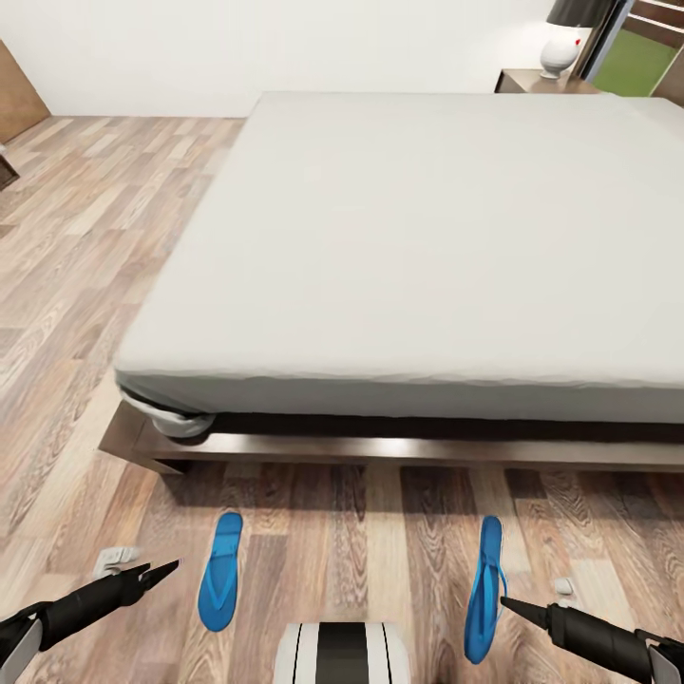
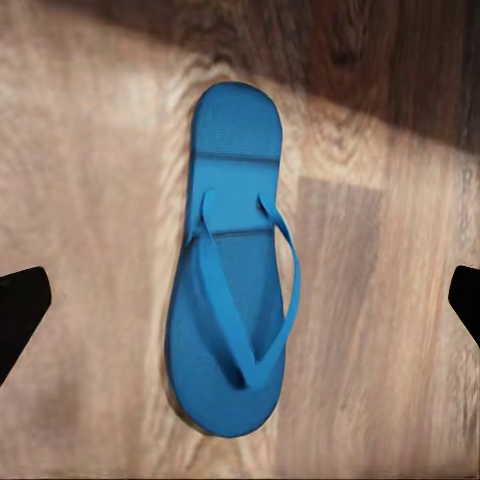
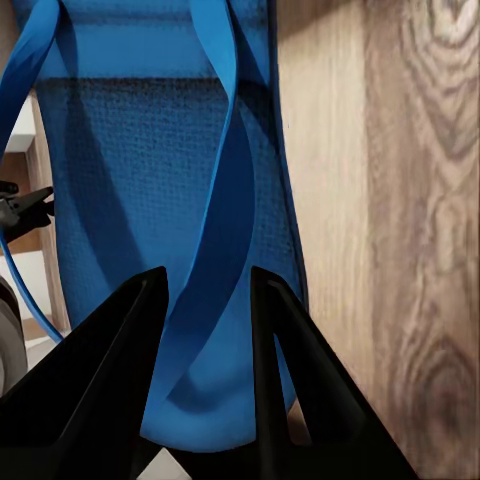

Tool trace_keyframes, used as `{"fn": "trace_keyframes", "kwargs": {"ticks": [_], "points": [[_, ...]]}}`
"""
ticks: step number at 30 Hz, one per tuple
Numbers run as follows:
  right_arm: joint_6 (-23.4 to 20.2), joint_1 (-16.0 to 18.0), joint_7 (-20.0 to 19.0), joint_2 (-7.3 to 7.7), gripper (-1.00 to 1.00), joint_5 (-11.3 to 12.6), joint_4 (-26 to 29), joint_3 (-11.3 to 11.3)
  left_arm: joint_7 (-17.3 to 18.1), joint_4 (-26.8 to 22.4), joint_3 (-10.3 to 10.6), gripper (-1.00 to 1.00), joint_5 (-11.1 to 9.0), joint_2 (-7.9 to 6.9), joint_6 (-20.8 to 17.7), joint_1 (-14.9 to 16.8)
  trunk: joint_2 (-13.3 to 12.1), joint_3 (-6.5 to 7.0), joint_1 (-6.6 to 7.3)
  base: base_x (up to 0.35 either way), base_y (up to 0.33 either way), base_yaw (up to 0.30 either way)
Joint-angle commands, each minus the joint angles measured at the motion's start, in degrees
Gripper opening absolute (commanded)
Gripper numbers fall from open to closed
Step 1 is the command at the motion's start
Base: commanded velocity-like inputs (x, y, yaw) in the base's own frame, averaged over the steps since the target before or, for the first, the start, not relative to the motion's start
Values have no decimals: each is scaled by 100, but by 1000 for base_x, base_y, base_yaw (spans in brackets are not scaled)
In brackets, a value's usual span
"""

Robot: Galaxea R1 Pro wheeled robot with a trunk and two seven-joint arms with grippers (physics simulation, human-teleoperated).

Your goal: In the bedroom, move the book from the bed onto either nightstand, and place the two sandals side by side next to the bed.

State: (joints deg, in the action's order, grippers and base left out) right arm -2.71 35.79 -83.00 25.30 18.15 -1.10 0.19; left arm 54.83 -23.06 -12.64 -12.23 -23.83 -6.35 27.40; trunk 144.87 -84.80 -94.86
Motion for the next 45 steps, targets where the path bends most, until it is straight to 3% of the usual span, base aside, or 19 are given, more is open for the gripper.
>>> {"fn": "trace_keyframes", "kwargs": {"ticks": [1,45], "points": [[-28,7,-22,2,-100,14,-11,-2,25,3,-10,100,-33,1,-63,2,1,-3,2,-38,286,0],[-20,7,-23,2,-100,14,-14,-2,10,12,-1,100,-34,53,-68,2,1,-3,2,-1,320,0]]}}
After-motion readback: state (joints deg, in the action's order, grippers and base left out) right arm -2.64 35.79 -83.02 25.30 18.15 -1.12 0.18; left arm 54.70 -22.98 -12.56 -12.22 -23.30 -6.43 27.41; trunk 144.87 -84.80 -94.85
